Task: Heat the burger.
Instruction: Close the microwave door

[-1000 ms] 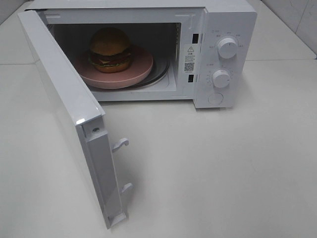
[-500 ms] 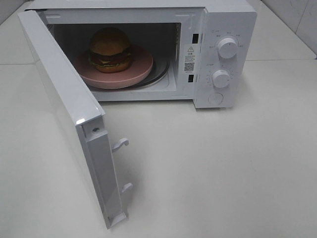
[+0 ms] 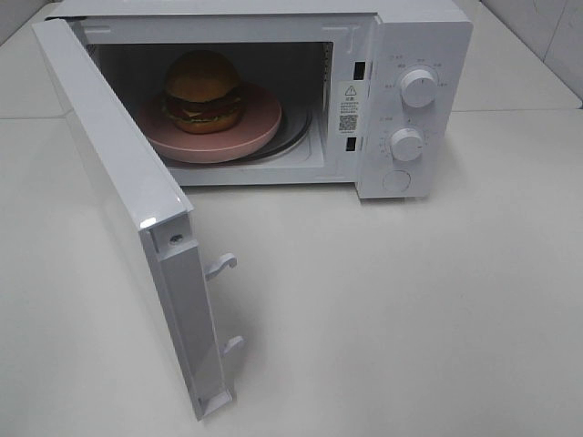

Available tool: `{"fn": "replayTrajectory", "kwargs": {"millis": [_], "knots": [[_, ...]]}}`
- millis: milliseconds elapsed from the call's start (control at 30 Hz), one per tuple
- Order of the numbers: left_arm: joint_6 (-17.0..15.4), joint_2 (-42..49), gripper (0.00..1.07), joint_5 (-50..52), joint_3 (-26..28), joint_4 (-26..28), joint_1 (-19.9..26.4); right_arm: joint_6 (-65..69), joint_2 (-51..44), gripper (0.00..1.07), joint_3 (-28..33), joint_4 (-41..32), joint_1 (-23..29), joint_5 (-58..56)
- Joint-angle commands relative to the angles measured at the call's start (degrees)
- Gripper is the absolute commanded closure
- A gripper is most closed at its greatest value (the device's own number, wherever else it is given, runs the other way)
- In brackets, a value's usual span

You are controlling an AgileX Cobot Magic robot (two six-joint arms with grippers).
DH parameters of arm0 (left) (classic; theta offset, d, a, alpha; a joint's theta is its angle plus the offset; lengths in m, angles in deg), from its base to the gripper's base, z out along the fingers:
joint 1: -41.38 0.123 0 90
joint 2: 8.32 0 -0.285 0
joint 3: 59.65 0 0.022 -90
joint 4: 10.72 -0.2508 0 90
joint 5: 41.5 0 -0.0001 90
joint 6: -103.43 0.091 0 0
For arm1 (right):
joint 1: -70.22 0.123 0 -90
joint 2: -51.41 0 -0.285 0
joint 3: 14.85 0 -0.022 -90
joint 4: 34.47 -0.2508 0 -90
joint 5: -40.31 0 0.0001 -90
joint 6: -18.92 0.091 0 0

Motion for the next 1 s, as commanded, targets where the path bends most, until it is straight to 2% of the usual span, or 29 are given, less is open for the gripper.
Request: {"fn": "replayTrajectory", "kwargs": {"millis": [33,633,800,933,967,1000], "knots": [[-0.3,0.7,0.07,0.5,-0.1,0.3,-0.3,-0.3,-1.7,0.31,0.1,-0.1,-0.3,0.8],[-0.4,0.7,0.07,0.6,-0.1,0.0,-0.3,-0.3,-1.7,0.31,0.1,-0.1,-0.3,0.8],[-0.4,0.7,0.08,3.3,1.3,0.0,-0.3,-0.3,-1.7,0.31,0.1,-0.1,-0.3,0.8],[-0.5,0.4,0.20,9.0,1.5,0.0,-0.3,-0.3,-1.7,0.31,0.1,-0.1,-0.3,0.8],[-0.5,-0.7,0.32,10.8,1.4,0.0,-0.3,-0.3,-1.7,0.31,0.1,-0.1,-0.3,0.8],[-0.5,-1.6,0.38,11.9,1.2,0.0,-0.3,-0.3,-1.7,0.31,0.1,-0.1,-0.3,0.8]]}}
